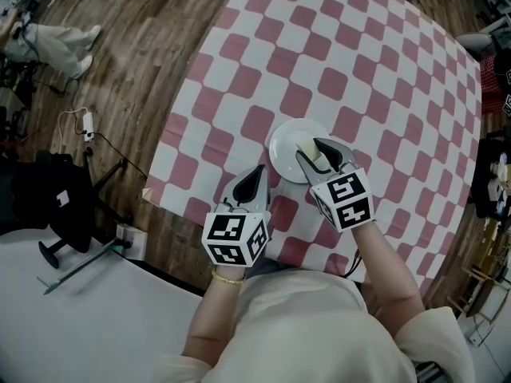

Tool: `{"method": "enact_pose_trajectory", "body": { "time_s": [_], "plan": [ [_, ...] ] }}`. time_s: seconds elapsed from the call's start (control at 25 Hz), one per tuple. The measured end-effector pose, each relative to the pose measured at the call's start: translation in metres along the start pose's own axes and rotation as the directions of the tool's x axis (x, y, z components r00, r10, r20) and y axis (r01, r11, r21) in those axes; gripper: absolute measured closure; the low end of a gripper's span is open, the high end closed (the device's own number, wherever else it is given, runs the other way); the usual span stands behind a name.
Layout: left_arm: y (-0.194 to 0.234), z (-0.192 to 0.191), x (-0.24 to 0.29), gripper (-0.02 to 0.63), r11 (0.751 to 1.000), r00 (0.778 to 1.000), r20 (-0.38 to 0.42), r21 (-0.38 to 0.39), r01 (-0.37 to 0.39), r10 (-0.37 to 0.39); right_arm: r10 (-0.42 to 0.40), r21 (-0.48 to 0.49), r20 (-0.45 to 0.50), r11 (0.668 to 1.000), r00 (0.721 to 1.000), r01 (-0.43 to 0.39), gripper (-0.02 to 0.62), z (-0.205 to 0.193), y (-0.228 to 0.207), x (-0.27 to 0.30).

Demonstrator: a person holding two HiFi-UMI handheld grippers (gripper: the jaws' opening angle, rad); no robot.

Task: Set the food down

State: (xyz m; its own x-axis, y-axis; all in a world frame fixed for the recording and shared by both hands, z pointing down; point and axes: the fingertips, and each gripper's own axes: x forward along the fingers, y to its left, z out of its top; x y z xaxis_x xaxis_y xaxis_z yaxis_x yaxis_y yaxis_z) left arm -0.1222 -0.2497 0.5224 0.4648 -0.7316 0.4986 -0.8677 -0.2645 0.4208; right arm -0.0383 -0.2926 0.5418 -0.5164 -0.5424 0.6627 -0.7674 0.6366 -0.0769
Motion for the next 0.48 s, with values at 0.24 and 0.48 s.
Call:
{"method": "enact_pose_trajectory", "body": {
  "time_s": [0.24, 0.48],
  "plan": [
    [0.005, -0.007, 0.006, 0.606, 1.0, 1.0, -0.022, -0.007, -0.005, 0.005, 0.005, 0.001, -0.047, 1.0, 0.999, -0.005, 0.423, -0.011, -0.002, 0.01],
    [0.008, -0.014, 0.013, 0.606, 1.0, 0.999, -0.044, -0.012, 0.002, -0.002, 0.005, -0.008, -0.089, 1.0, 0.996, -0.006, 0.423, -0.02, -0.002, 0.019]
  ]
}}
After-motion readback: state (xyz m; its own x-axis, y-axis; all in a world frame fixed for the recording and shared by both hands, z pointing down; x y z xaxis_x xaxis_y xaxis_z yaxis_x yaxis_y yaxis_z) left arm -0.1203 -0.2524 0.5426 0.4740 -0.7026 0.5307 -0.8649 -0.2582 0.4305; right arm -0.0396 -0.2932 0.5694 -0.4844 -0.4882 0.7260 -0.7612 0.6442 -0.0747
